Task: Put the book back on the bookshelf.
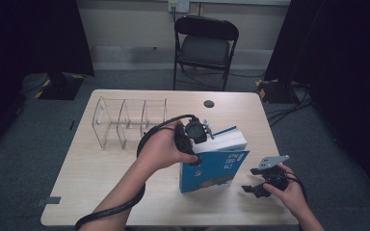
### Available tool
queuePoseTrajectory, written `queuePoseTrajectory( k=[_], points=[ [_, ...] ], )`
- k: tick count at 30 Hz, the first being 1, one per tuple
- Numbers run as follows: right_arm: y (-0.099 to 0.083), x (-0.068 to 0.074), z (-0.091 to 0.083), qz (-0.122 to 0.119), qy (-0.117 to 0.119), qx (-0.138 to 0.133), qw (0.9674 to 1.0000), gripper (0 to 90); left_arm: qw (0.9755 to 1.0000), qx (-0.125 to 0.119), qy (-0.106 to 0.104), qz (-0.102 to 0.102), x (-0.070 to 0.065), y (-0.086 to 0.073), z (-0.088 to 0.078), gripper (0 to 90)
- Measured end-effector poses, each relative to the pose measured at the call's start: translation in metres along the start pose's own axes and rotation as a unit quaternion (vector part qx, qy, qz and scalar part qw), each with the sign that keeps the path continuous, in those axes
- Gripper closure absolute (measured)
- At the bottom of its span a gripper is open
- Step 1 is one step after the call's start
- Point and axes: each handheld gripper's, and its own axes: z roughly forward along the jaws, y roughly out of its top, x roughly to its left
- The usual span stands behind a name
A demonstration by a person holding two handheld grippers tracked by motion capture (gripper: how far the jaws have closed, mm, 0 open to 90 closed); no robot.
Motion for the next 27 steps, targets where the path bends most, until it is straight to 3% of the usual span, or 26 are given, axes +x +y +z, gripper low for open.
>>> queuePoseTrajectory(
  k=[2, 5, 6, 9, 12, 14, 16, 20, 21, 23, 27],
  points=[
    [-0.003, 0.000, 0.002, 0.002, -0.001, -0.005, 1.0000, 19.0, 0.9999, 0.005, 0.002, 0.009, 0.000, 0.003, 0.003, 55.8],
    [-0.007, -0.001, 0.005, 0.004, -0.008, -0.006, 0.9999, 18.9, 1.0000, 0.002, -0.001, 0.002, 0.000, 0.006, 0.010, 55.4],
    [-0.008, -0.001, 0.007, 0.007, -0.007, -0.008, 0.9999, 18.8, 1.0000, 0.003, 0.002, 0.008, 0.001, 0.006, 0.011, 54.7],
    [-0.013, 0.001, 0.008, 0.007, -0.015, -0.022, 0.9996, 18.6, 1.0000, -0.003, 0.004, 0.006, 0.002, 0.006, 0.015, 50.3],
    [-0.016, 0.003, 0.010, 0.005, -0.029, -0.035, 0.9990, 18.5, 0.9998, 0.001, 0.012, 0.018, 0.002, 0.006, 0.017, 46.4],
    [-0.018, 0.004, 0.011, 0.004, -0.032, -0.047, 0.9984, 18.1, 0.9997, 0.004, 0.022, 0.014, 0.002, 0.007, 0.017, 42.8],
    [-0.020, 0.005, 0.012, 0.001, -0.039, -0.054, 0.9978, 18.1, 0.9997, 0.009, 0.022, -0.007, 0.002, 0.007, 0.019, 38.6],
    [-0.023, 0.007, 0.013, 0.006, -0.046, -0.071, 0.9964, 18.2, 0.9999, 0.007, 0.007, 0.005, 0.002, 0.007, 0.019, 49.3],
    [-0.023, 0.007, 0.013, 0.005, -0.047, -0.071, 0.9964, 18.0, 0.9999, 0.009, 0.007, 0.000, 0.002, 0.008, 0.019, 50.0],
    [-0.023, 0.008, 0.014, 0.005, -0.051, -0.070, 0.9963, 17.8, 0.9999, 0.010, 0.003, 0.010, 0.002, 0.008, 0.020, 54.3],
    [-0.023, 0.008, 0.014, 0.005, -0.051, -0.070, 0.9963, 17.8, 0.9999, 0.009, 0.000, 0.010, 0.002, 0.007, 0.021, 55.4]
  ],
)
